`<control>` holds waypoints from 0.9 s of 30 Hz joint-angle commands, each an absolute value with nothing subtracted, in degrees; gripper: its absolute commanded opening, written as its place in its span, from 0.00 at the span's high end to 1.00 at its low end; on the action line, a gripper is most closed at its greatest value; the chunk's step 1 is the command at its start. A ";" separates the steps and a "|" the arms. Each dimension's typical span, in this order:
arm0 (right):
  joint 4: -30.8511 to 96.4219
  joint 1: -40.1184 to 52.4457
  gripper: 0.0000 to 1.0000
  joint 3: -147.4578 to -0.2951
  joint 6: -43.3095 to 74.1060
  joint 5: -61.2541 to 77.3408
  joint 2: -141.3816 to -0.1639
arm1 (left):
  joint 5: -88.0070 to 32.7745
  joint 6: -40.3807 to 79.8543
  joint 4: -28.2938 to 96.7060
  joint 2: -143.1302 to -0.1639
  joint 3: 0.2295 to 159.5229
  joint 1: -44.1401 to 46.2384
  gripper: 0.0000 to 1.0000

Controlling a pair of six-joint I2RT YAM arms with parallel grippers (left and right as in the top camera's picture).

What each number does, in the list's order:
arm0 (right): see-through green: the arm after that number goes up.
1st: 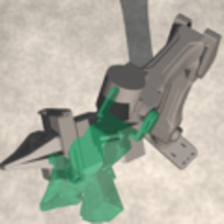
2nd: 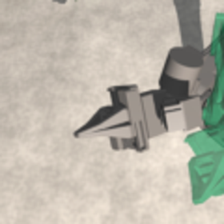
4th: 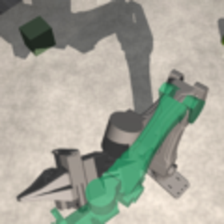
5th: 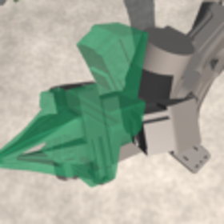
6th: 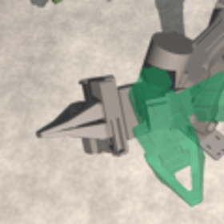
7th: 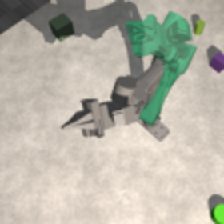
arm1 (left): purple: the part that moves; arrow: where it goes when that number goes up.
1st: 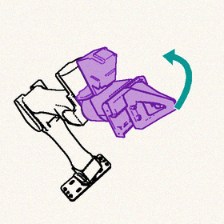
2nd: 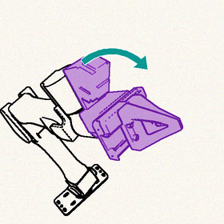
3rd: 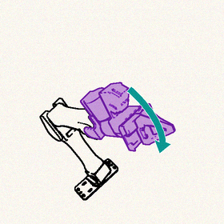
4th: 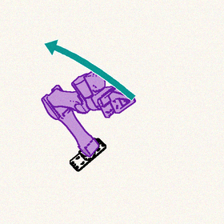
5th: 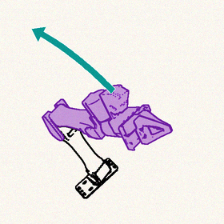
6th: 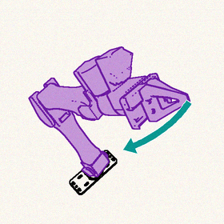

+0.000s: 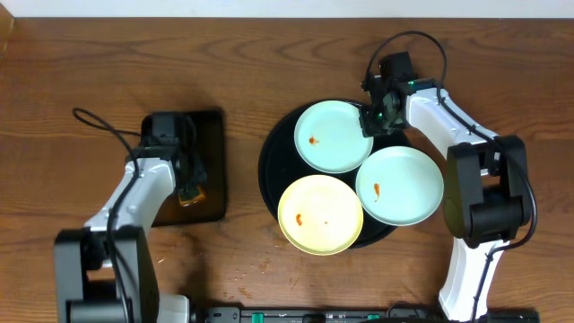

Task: Clean dirty plates on tray and stack at the side
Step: 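Lift the wet sponge out of the water tray with left gripper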

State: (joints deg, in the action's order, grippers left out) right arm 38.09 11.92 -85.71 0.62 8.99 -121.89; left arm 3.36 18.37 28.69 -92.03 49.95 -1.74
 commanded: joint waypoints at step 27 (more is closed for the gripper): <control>39.18 12.10 0.99 -84.62 1.65 4.51 -122.93 | 3.36 17.85 32.49 -95.50 50.13 -1.91 0.93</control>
